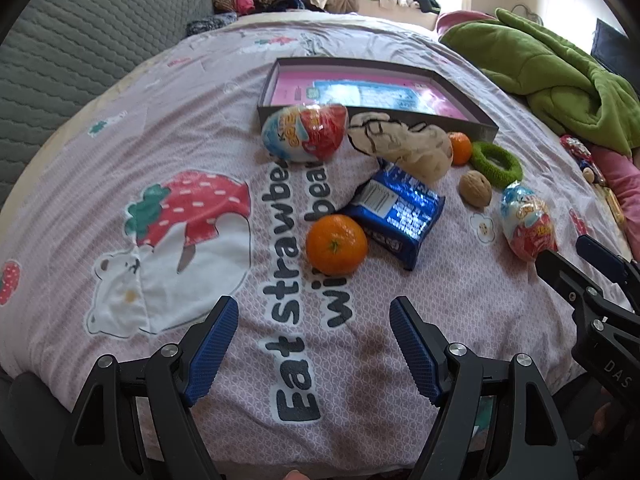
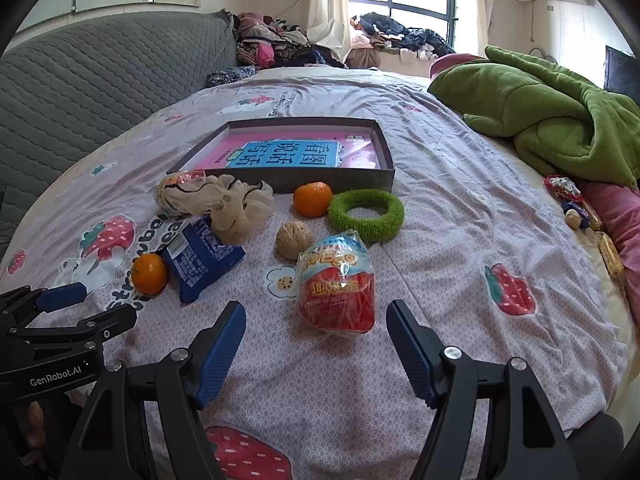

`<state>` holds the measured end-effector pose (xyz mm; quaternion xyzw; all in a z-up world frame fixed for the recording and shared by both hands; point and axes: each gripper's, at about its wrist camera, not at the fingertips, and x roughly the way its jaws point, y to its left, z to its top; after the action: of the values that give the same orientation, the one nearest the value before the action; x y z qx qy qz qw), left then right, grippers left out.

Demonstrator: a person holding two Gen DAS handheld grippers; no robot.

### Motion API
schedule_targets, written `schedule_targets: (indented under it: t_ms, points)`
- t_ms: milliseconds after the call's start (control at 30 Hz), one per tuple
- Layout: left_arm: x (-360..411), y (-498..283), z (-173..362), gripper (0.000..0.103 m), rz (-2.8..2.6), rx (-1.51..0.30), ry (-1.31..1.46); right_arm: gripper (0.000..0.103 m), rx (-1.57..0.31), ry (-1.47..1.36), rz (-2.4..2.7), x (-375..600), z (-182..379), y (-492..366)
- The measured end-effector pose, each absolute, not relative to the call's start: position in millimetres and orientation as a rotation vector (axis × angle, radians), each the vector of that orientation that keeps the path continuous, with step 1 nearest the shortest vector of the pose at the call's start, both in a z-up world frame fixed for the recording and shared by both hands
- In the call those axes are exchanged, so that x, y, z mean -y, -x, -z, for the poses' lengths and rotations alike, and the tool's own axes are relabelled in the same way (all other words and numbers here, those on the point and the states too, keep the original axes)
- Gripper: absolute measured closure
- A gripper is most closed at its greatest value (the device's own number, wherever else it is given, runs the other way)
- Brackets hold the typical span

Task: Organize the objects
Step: 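Move the right tool toward the red-and-white egg while the left tool approaches the mandarin orange, then close the right tool on the red-and-white egg while the left tool grasps the orange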

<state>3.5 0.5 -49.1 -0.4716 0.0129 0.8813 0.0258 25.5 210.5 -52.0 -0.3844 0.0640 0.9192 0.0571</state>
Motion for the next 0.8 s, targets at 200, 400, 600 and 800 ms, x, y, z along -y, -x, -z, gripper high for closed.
schedule_targets:
  t_ms: [200, 400, 600, 800]
  points:
    - [-0.1, -0.4, 56.0, 0.024, -2.726, -0.048, 1.471, 0.031, -0.208, 1.177, -2.78, -212.3, 57.1, -24.8]
    - [3.7, 7.3, 59.5, 0.024, -2.751, -0.04, 1.43, 0.031, -0.21, 1.14, -2.784, -218.6, 58.1, -21.4]
    - [6.7, 17.5, 64.8, 0.024, -2.742, -0.016, 1.409, 0.031, -0.211, 1.152, -2.768, -227.6, 66.5, -9.1]
    - [5.8, 28.4, 70.0, 0.024, -2.743, -0.02, 1.403, 0.031, -0.2, 1.178, -2.763, -229.9, 75.9, 3.4]
